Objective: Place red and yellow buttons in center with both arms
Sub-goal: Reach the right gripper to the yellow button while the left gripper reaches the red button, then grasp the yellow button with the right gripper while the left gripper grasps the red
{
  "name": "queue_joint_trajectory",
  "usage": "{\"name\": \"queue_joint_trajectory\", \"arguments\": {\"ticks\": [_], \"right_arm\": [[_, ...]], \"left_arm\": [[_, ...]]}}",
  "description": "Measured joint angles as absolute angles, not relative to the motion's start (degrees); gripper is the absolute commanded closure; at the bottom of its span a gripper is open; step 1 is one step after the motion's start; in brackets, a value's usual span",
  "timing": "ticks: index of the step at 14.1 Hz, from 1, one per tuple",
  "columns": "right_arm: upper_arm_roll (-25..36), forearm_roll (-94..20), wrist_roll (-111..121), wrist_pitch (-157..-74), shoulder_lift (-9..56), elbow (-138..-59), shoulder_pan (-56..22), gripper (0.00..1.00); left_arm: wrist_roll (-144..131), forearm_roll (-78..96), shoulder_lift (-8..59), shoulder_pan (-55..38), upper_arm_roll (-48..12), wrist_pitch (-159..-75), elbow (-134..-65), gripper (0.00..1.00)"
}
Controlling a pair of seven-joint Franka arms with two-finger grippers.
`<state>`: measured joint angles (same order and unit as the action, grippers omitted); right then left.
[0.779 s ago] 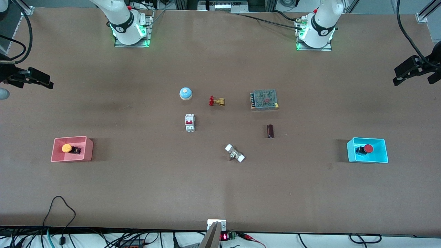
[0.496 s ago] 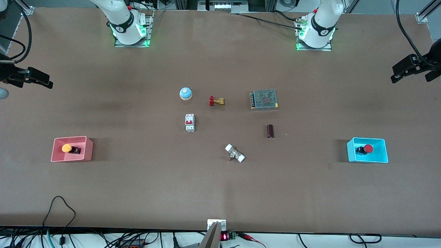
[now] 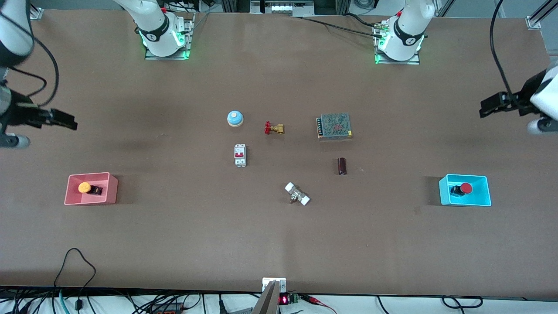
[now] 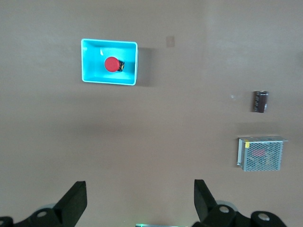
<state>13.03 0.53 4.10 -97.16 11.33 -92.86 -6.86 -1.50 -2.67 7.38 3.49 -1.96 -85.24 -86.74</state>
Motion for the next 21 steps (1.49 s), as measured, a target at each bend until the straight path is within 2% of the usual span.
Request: {"name": "queue_joint_trajectory", "arguments": {"ticks": [6,8,11,16,21], "right_arm": [[13.19,0.51,4.87,-117.0,27.33,-92.91,-4.16,0.0],[13.24,0.51,5.14,-121.29,31.67,-92.7,-3.67,0.0],[13.3,0.24,9.05,-123.03,35.67,-90.88,-1.41,0.0],[13.27,-1.25,13.51,-123.35,37.57,-89.39,0.31,0.0],[13.21,-1.25,15.07,-126.33,39.93,-89.17,0.39,0.0]], "left_arm": [[4.17,-2.73,17.55,8.81,-1.6,-93.62,-86.81,0.01],[7.46,-2.73,20.41,11.05,-1.55,-97.29,-86.79,0.01],[9.56,-2.73,25.09,12.24,-1.55,-103.54,-86.81,0.01],[9.61,-2.73,33.87,12.16,-1.59,-113.33,-86.79,0.01],[9.62,-2.73,39.4,13.04,-1.54,-118.34,-86.71,0.03]]}}
